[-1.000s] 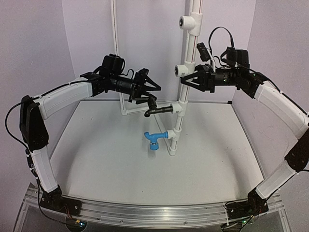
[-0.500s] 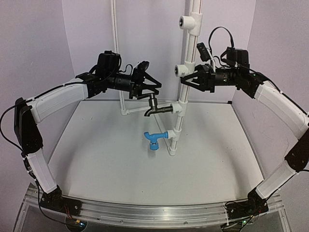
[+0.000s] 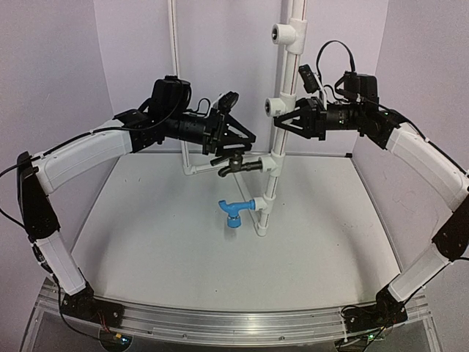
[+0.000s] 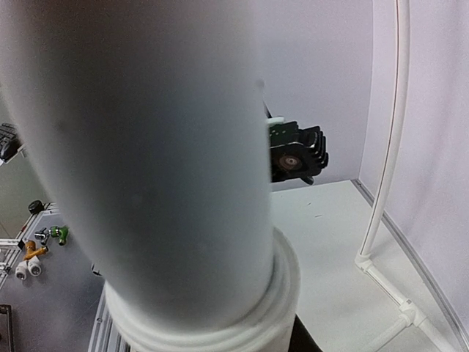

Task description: Install the water faucets

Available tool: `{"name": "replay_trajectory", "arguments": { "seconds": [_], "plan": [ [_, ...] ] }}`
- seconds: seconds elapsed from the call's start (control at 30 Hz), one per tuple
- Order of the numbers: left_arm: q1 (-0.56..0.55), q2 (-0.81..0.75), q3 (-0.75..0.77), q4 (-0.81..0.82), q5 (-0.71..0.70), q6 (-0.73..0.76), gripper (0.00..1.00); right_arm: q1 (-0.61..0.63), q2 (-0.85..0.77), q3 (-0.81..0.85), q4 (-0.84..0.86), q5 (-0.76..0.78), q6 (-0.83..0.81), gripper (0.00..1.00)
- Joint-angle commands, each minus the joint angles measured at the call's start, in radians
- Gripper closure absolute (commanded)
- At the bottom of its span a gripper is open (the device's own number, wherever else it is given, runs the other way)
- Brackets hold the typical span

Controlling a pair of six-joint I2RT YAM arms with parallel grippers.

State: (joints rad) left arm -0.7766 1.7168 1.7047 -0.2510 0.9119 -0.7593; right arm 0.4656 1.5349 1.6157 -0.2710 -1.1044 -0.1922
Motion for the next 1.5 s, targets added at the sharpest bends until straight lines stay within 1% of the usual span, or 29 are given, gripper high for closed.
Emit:
{"name": "replay_trajectory", "arguments": {
  "seconds": [0.0,0.2,0.37,0.57,0.77,0.9,1.0,1.1,1.2,1.27,1.33,1.4,1.47],
  "plan": [
    [-0.066,-0.056,0.018,-0.156,-0.087,0.119,0.62,-0.015,0.033,-0.018,-0.173,0.102,0.058,1.0],
    [-0.115,-0.1,-0.004,-0.232,-0.236,0.193,0.63,-0.016,0.037,-0.016,-0.171,0.103,0.069,1.0],
    [-0.162,-0.105,-0.011,-0.304,-0.328,0.246,0.64,-0.016,0.037,-0.012,-0.171,0.11,0.071,1.0],
    [-0.177,-0.137,-0.103,-0.262,-0.411,0.22,0.66,-0.016,0.031,-0.015,-0.169,0.113,0.074,1.0],
    [-0.179,-0.205,-0.229,-0.167,-0.524,0.172,0.67,-0.016,0.023,-0.021,-0.168,0.118,0.074,1.0],
    [-0.179,-0.274,-0.341,-0.08,-0.656,0.151,0.65,-0.016,0.024,-0.02,-0.168,0.117,0.074,1.0],
    [-0.179,-0.316,-0.444,0.044,-0.734,0.119,0.62,-0.016,0.024,-0.019,-0.168,0.116,0.075,1.0],
    [-0.179,-0.354,-0.549,0.202,-0.759,0.094,0.59,-0.015,0.022,-0.02,-0.169,0.117,0.075,1.0],
    [-0.182,-0.379,-0.639,0.364,-0.731,0.067,0.63,-0.015,0.021,-0.022,-0.169,0.118,0.074,1.0],
    [-0.197,-0.395,-0.668,0.425,-0.724,0.073,0.67,-0.015,0.02,-0.022,-0.169,0.119,0.073,1.0],
    [-0.225,-0.412,-0.686,0.457,-0.741,0.087,0.71,-0.016,0.019,-0.022,-0.169,0.12,0.071,1.0],
    [-0.25,-0.431,-0.693,0.46,-0.772,0.094,0.78,-0.016,0.019,-0.023,-0.169,0.12,0.071,1.0],
    [-0.286,-0.453,-0.7,0.458,-0.824,0.112,0.82,-0.016,0.02,-0.024,-0.169,0.119,0.071,1.0]
  ]
}}
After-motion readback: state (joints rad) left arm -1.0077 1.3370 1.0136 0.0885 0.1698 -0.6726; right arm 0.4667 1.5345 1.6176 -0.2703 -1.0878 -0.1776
